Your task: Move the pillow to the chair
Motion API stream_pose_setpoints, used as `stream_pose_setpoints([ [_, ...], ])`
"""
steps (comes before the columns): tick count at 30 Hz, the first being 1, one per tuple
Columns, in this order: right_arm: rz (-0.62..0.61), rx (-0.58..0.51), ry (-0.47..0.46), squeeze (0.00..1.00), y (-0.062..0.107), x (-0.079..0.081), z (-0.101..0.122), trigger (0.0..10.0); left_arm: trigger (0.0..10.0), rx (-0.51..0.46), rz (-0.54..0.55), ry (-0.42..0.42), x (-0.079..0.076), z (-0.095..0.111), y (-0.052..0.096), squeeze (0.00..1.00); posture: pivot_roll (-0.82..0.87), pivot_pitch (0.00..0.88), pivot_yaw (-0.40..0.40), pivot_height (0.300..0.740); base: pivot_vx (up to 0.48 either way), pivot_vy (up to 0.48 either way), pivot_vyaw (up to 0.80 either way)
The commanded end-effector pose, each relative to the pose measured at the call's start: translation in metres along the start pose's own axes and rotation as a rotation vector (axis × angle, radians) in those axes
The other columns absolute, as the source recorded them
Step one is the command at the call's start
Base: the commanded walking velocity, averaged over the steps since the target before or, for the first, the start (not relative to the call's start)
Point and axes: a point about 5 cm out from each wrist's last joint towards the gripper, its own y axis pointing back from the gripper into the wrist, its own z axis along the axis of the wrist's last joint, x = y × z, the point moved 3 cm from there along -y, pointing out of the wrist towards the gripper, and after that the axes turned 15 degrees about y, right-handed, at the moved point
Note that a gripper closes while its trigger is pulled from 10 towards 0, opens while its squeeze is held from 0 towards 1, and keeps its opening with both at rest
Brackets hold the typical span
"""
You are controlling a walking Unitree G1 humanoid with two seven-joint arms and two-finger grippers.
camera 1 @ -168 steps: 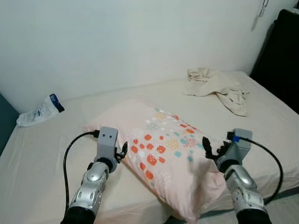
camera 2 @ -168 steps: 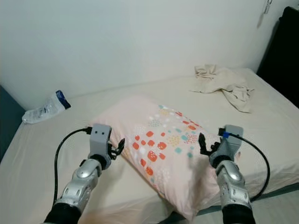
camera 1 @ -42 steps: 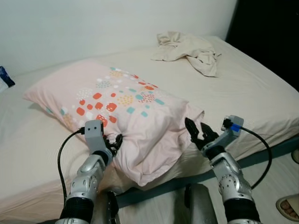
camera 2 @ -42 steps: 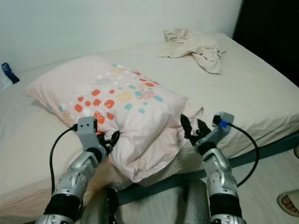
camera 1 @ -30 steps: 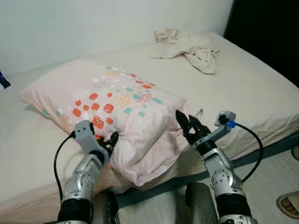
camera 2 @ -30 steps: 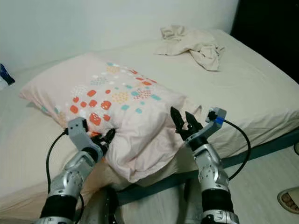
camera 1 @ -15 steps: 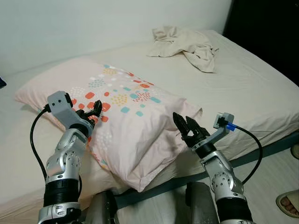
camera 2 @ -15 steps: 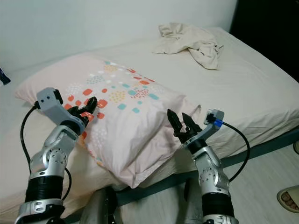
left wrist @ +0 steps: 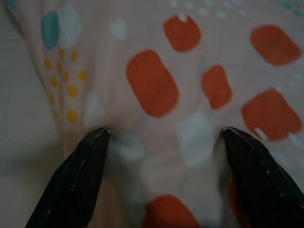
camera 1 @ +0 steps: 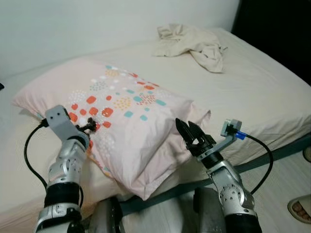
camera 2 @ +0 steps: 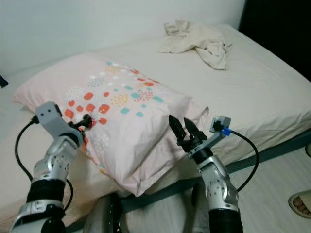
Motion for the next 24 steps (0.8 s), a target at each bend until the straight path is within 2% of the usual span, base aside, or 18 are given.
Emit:
stream_pose_setpoints([
  [1,0.008,0.006,-0.022,0.0,0.003,0.006,-0.002,10.0,10.0,0.02,0.058,0.019,0.018,-0.002,-0.002,0.65,-0.11,0.242,0.155,0.536,0.0,0.0,0.0],
  [2,0.008,0.006,-0.022,0.0,0.003,0.006,-0.002,10.0,10.0,0.02,0.058,0.019,0.018,-0.002,-0.002,0.65,-0.11,0.242,0.155,0.536,0.0,0.0,0.0],
  [3,0.003,0.004,-0.019,0.0,0.006,0.005,0.0,10.0,10.0,0.027,0.056,0.043,0.019,-0.002,-0.003,0.0,-0.11,0.246,0.156,0.536,0.0,0.0,0.0],
  [8,-0.012,0.007,-0.014,0.0,0.012,0.005,0.002,10.0,10.0,0.051,0.077,0.078,0.027,-0.007,-0.004,0.0,-0.13,0.257,0.157,0.536,0.0,0.0,0.0],
  [10,-0.014,0.008,-0.013,0.0,0.012,0.006,0.003,10.0,10.0,0.046,0.116,0.06,0.036,-0.01,-0.003,0.0,-0.13,0.261,0.156,0.536,0.0,0.0,0.0],
  [12,-0.012,0.001,-0.016,0.0,0.012,0.007,0.006,10.0,10.0,0.011,0.197,0.02,0.053,-0.006,-0.002,0.0,-0.13,0.264,0.156,0.536,0.0,0.0,0.0],
  [13,-0.012,0.001,-0.016,0.0,0.012,0.007,0.006,10.0,10.0,0.011,0.197,0.02,0.053,-0.006,-0.002,0.0,-0.13,0.264,0.156,0.536,0.0,0.0,0.0],
  [14,-0.012,0.0,-0.016,0.0,0.013,0.008,0.006,10.0,10.0,-0.004,0.229,0.011,0.06,-0.004,-0.001,0.0,-0.13,0.264,0.156,0.536,0.0,0.0,0.0],
  [17,-0.012,0.001,-0.016,0.0,0.014,0.009,0.007,10.0,10.0,-0.027,0.247,0.006,0.067,0.0,0.0,0.0,-0.13,0.27,0.155,0.536,0.0,0.0,0.0],
  [24,-0.02,0.01,-0.019,0.0,0.016,0.009,0.007,10.0,10.0,-0.071,0.243,-0.005,0.071,0.017,-0.002,0.0,-0.12,0.275,0.155,0.536,0.0,0.0,0.0],
])
